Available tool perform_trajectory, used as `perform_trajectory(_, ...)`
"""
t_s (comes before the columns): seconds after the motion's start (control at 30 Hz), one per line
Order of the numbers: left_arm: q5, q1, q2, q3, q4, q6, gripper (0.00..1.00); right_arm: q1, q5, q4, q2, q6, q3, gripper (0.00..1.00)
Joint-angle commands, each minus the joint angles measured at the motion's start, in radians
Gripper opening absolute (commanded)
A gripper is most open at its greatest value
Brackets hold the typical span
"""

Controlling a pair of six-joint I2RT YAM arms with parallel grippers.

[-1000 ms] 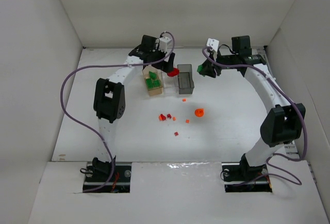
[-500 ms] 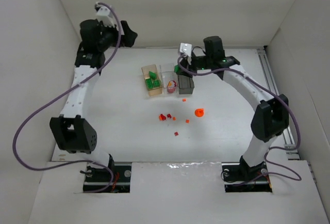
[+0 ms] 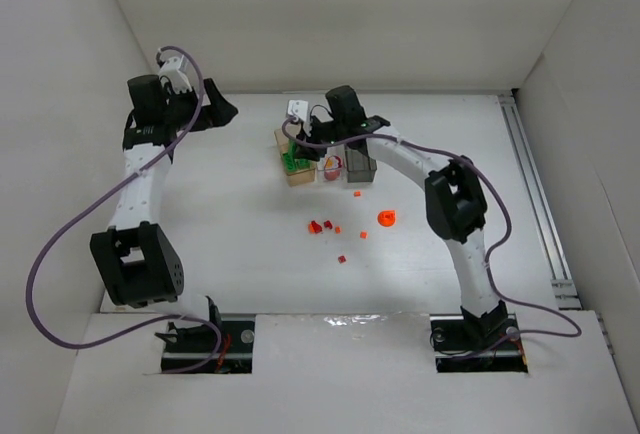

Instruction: Sort the legos into containers by color

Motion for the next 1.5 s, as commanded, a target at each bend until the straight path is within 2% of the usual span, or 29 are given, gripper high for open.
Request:
perform_trajectory(0.0,0.05,-0.006,-0.084,0.0,-0.001,0.044,1.0,-0.009,0.029,0.094,0.016,0.04,0.097,0.1)
perform_trajectory(0.1,0.05,-0.006,-0.109,-0.053,0.027,0.044,1.0,-0.009,0.029,0.103,0.044,0.049,0.134,0.26)
perform_trajectory(0.3,0.105,-0.006,-0.109,-0.062,0.009,0.107,1.0,-0.009,0.03,0.103,0.068,0.049,0.172,0.54)
perform_trajectory(0.37,0.116,-0.006,-0.109,-0.073,0.035,0.118,1.0,0.0,0.03,0.103,0.059,0.049,0.172,0.56)
perform_trajectory(0.53,0.137,-0.006,-0.1,-0.073,0.056,0.118,1.0,0.0,0.03,0.103,-0.039,0.038,0.102,0.67)
perform_trajectory(0.6,0.183,-0.006,-0.074,-0.064,0.056,0.148,1.0,-0.032,0.03,0.103,-0.097,0.023,0.017,0.65)
perform_trajectory(0.7,0.174,-0.075,-0.065,-0.037,-0.01,0.231,1.0,-0.107,0.007,0.054,-0.27,-0.032,-0.12,0.64)
perform_trajectory(0.73,0.163,-0.094,-0.065,-0.037,-0.022,0.286,1.0,-0.13,-0.006,0.028,-0.359,-0.09,-0.221,0.64)
perform_trajectory(0.83,0.163,-0.147,-0.055,-0.051,-0.044,0.334,1.0,-0.209,-0.007,-0.128,-0.47,-0.221,-0.391,0.59)
perform_trajectory(0.87,0.163,-0.158,-0.055,-0.063,-0.044,0.334,1.0,-0.227,-0.007,-0.174,-0.531,-0.334,-0.427,0.55)
perform_trajectory(0.97,0.153,-0.18,-0.045,-0.076,-0.044,0.334,1.0,-0.27,-0.019,-0.354,-0.614,-0.562,-0.579,0.52)
perform_trajectory(1.0,0.153,-0.189,-0.036,-0.076,-0.034,0.334,1.0,-0.283,0.025,-0.409,-0.667,-0.717,-0.663,0.51)
perform_trajectory(1.03,0.153,-0.189,-0.022,-0.076,-0.034,0.321,1.0,-0.293,0.045,-0.434,-0.688,-0.784,-0.664,0.51)
perform_trajectory(1.1,0.153,-0.189,-0.003,-0.064,-0.034,0.311,1.0,-0.303,0.076,-0.483,-0.714,-0.92,-0.745,0.48)
perform_trajectory(1.2,0.153,-0.189,0.027,-0.039,-0.044,0.311,1.0,-0.316,0.076,-0.581,-0.705,-0.99,-0.768,0.42)
perform_trajectory(1.23,0.153,-0.189,0.038,-0.028,-0.044,0.311,1.0,-0.316,0.076,-0.615,-0.679,-1.0,-0.768,0.35)
perform_trajectory(1.27,0.153,-0.189,0.038,-0.028,-0.044,0.311,1.0,-0.316,0.076,-0.615,-0.664,-1.01,-0.759,0.34)
perform_trajectory(1.33,0.143,-0.189,0.047,-0.018,-0.044,0.302,1.0,-0.316,0.087,-0.624,-0.621,-1.01,-0.75,0.34)
perform_trajectory(1.47,0.143,-0.189,0.047,-0.018,-0.044,0.302,1.0,-0.316,0.096,-0.615,-0.573,-0.99,-0.724,0.41)
